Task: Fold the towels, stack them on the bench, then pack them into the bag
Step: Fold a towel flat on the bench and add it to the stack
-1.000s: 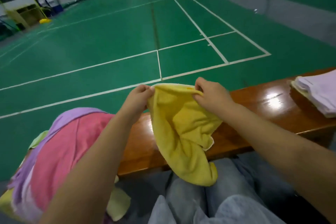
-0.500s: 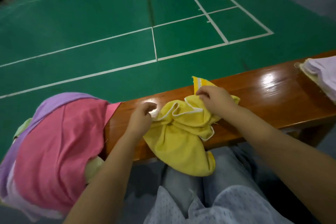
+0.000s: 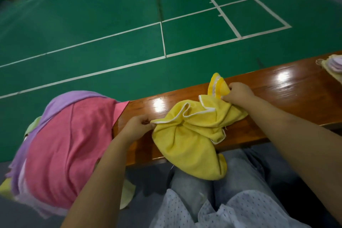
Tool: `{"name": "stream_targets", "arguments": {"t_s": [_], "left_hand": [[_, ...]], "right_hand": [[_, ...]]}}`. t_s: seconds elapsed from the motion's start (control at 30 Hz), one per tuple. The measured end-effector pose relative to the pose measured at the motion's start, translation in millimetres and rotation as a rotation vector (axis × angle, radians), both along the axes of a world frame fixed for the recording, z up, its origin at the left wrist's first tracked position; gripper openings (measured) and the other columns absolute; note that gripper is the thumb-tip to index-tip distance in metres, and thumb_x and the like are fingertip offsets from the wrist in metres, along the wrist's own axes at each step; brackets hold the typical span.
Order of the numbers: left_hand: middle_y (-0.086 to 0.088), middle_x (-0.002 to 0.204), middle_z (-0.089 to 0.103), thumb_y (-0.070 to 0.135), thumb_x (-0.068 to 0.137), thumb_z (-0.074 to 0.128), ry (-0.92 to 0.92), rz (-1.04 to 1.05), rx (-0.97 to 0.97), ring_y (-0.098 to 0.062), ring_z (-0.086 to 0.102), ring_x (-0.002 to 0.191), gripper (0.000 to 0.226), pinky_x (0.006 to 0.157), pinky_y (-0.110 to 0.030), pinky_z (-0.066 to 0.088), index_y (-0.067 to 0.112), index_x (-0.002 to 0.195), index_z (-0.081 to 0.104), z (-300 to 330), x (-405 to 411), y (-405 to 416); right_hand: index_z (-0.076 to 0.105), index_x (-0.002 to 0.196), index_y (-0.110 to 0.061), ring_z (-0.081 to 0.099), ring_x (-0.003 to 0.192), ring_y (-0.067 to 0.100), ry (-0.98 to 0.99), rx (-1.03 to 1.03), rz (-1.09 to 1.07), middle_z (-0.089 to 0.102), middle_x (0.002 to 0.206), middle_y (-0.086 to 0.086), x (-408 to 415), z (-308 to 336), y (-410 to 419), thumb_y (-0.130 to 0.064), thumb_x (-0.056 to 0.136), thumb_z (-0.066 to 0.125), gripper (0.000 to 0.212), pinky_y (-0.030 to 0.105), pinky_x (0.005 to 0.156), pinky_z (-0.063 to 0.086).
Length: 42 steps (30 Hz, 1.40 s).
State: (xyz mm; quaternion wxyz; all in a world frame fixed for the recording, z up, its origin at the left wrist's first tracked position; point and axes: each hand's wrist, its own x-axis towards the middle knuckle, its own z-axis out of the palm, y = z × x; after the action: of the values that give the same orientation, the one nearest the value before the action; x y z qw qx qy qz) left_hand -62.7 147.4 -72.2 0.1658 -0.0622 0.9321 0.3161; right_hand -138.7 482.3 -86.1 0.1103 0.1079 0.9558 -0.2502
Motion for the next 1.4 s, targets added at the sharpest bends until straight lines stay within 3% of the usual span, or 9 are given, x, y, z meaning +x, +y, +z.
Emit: {"name": "stream_targets", "arguments": {"t_s": [0.23,0.33,0.47,0.73,0.9,1.03,1.13,1.23,1.4], "left_hand": [[-0.002,0.07,0.057,0.015,0.099,0.048,0.102,0.329,0.69,-0.018,0.055,0.066,0.018,0.065,-0.034,0.049,0.012,0.082,0.055,34.6,-1.6,8.9],[-0.005,0.064,0.049,0.023,0.099,0.049,0.191,0.42,0.702,-0.014,0.049,0.05,0.022,0.049,-0.026,0.045,0.011,0.081,0.053,56.2,-13.7,3.9],[-0.002,0.047,0.031,0.023,0.099,0.048,0.159,0.484,0.664,-0.007,0.026,0.03,0.033,0.035,-0.012,0.022,0.013,0.068,0.042,71.6,-24.5,0.5],[-0.011,0.072,0.061,0.016,0.099,0.05,-0.154,0.318,0.656,-0.014,0.063,0.056,0.015,0.057,-0.025,0.055,0.001,0.099,0.055,48.9,3.6,41.4],[-0.004,0.103,0.065,0.025,0.092,0.062,-0.048,-0.003,0.219,-0.015,0.062,0.087,0.023,0.068,-0.021,0.051,0.018,0.113,0.065,39.3,14.1,52.6],[-0.004,0.134,0.045,0.037,0.083,0.064,-0.037,-0.042,-0.144,-0.025,0.043,0.126,0.047,0.104,-0.043,0.041,0.031,0.129,0.056,14.6,18.8,23.6],[0.005,0.129,0.054,0.052,0.074,0.066,-0.086,-0.124,-0.055,-0.017,0.051,0.12,0.061,0.101,-0.04,0.044,0.026,0.129,0.055,-2.6,27.0,16.8],[0.005,0.105,0.062,0.029,0.086,0.068,0.0,-0.032,0.034,-0.012,0.057,0.098,0.023,0.079,-0.026,0.045,0.02,0.106,0.062,-12.0,29.8,25.8],[-0.001,0.082,0.061,0.019,0.091,0.062,0.013,0.211,0.4,-0.018,0.058,0.078,0.013,0.062,-0.026,0.047,0.017,0.08,0.055,-13.9,32.2,36.5]], "right_hand": [[0.052,0.076,-0.011,0.049,0.079,0.024,0.241,-0.413,-0.25,0.052,0.081,0.01,-2.0,38.3,9.8,-0.021,0.084,0.061,0.016,0.032,0.064,0.033],[0.06,0.087,-0.006,0.055,0.084,0.029,0.323,-0.622,-0.376,0.059,0.086,0.013,-3.3,56.6,15.1,-0.021,0.085,0.06,0.015,0.036,0.071,0.044],[0.062,0.109,-0.001,0.058,0.105,0.034,0.245,-0.408,-0.367,0.062,0.115,0.02,-2.2,51.3,29.0,-0.024,0.083,0.065,0.035,0.039,0.088,0.048],[0.043,0.136,-0.015,0.037,0.13,0.033,0.225,0.176,0.029,0.034,0.146,0.014,23.8,27.7,5.1,-0.016,0.085,0.063,0.054,0.043,0.101,0.035],[0.053,0.124,-0.006,0.062,0.06,0.019,0.067,-0.355,-0.002,0.067,0.094,0.011,20.5,34.0,-28.2,-0.026,0.098,0.049,0.033,0.024,0.054,0.048],[0.063,0.104,-0.002,0.062,0.052,0.023,-0.044,-0.162,0.115,0.068,0.073,0.011,25.2,29.4,-34.4,-0.01,0.093,0.046,0.022,0.024,0.046,0.048],[0.068,0.108,-0.011,0.064,0.087,0.031,-0.041,0.069,0.271,0.067,0.103,0.011,29.2,21.4,-40.1,-0.006,0.088,0.049,0.028,0.036,0.069,0.052],[0.063,0.119,-0.017,0.056,0.103,0.031,-0.002,0.023,0.39,0.058,0.12,0.011,30.5,11.7,-46.6,-0.015,0.093,0.049,0.029,0.04,0.084,0.049],[0.057,0.124,-0.017,0.056,0.099,0.016,-0.127,-0.215,0.447,0.059,0.11,0.001,40.4,13.5,-50.6,-0.032,0.084,0.07,0.045,0.025,0.082,0.045]]}}
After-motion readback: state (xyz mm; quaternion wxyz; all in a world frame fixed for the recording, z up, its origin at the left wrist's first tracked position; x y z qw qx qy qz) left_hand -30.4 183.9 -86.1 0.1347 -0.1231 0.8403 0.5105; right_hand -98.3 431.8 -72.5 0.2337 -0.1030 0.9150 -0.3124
